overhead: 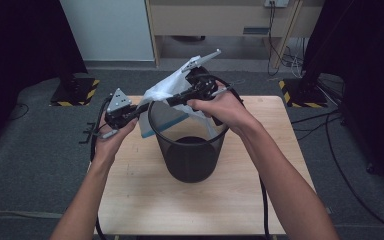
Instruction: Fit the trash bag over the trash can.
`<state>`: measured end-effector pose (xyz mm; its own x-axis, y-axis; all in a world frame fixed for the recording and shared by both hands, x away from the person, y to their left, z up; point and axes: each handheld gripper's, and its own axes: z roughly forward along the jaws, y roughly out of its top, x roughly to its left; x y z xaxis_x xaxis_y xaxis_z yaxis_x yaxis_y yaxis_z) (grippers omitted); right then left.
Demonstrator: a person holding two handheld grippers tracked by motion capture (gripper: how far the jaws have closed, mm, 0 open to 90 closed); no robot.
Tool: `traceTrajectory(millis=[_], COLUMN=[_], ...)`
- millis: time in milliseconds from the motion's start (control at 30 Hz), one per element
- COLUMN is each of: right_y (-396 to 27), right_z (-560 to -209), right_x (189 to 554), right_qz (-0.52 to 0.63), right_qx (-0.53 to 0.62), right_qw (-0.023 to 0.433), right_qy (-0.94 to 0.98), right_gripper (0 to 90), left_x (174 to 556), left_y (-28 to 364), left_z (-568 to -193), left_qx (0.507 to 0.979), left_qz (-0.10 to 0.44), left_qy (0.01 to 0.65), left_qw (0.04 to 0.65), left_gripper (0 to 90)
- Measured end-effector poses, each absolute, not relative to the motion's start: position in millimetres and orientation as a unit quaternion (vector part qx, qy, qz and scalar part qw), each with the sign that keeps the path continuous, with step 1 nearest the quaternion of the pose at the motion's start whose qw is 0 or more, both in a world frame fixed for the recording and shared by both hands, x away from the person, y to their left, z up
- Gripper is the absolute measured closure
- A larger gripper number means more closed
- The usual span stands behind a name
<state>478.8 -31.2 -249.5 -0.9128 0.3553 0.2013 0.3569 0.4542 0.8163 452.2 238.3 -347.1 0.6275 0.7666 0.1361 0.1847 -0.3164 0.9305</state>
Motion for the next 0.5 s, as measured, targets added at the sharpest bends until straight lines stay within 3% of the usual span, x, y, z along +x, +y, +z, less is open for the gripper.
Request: traceTrajectory(millis=[267,500], right_y=[-37,-36], right_z=[-257,-261], right_x=[478,478], right_qz=[-0.461,-0.453], right_qx=[-0.219,-0.22], right_qw=[0.001,0.009], right_qy=[-0.86,-0.864], right_gripper=[90.0,90.0], left_x=[436,429], left_y=[257,264], left_z=[-327,-323], left_qx=[0.711,0.695], left_qz=[0.359,0.383], left_qy=[0.333,0.333], left_qw=[0.505,0.509], left_gripper=[89.7,89.2])
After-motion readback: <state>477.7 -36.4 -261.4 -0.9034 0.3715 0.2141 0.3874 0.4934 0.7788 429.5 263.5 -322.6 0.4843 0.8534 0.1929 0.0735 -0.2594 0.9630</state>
